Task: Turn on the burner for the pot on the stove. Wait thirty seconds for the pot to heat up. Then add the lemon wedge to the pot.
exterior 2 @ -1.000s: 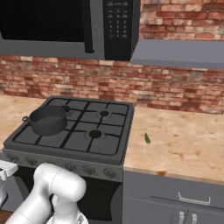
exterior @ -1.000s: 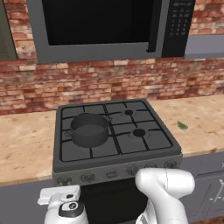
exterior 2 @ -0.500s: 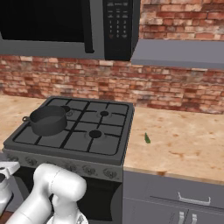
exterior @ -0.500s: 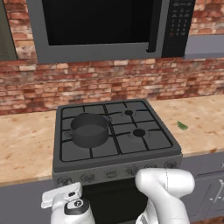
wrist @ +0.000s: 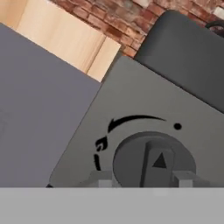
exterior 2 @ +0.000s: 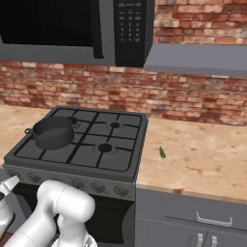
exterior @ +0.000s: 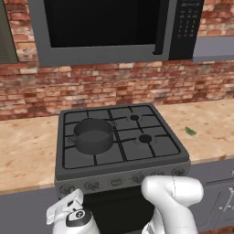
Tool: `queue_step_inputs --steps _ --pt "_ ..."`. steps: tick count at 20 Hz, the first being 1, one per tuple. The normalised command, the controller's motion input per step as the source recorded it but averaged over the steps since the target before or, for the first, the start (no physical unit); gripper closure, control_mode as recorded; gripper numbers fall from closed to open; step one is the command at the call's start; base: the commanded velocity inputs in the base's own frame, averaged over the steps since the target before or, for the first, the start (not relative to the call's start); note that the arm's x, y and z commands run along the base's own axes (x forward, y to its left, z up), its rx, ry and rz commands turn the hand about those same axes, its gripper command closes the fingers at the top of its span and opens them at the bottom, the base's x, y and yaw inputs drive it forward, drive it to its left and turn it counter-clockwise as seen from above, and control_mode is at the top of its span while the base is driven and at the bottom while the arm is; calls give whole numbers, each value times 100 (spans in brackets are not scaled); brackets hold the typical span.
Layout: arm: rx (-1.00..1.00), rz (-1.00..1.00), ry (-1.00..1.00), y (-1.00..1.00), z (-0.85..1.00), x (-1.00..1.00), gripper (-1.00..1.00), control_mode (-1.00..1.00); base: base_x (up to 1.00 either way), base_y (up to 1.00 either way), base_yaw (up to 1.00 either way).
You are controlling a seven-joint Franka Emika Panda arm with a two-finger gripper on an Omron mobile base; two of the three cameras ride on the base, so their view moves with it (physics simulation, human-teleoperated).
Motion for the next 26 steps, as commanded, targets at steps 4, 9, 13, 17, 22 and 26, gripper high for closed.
queue_step_inputs --steps 4,9,13,17,22,26 --pt "-39 18 3 0 0 29 100 -100 0 0 0" --pt "-38 24 6 0 0 26 100 -100 0 0 0" --pt "-33 29 5 0 0 32 100 -100 0 0 0" --pt "-33 34 4 0 0 35 100 -100 0 0 0" --pt "-33 39 4 0 0 33 100 -100 0 0 0" --pt "-33 39 7 0 0 31 100 -100 0 0 0"
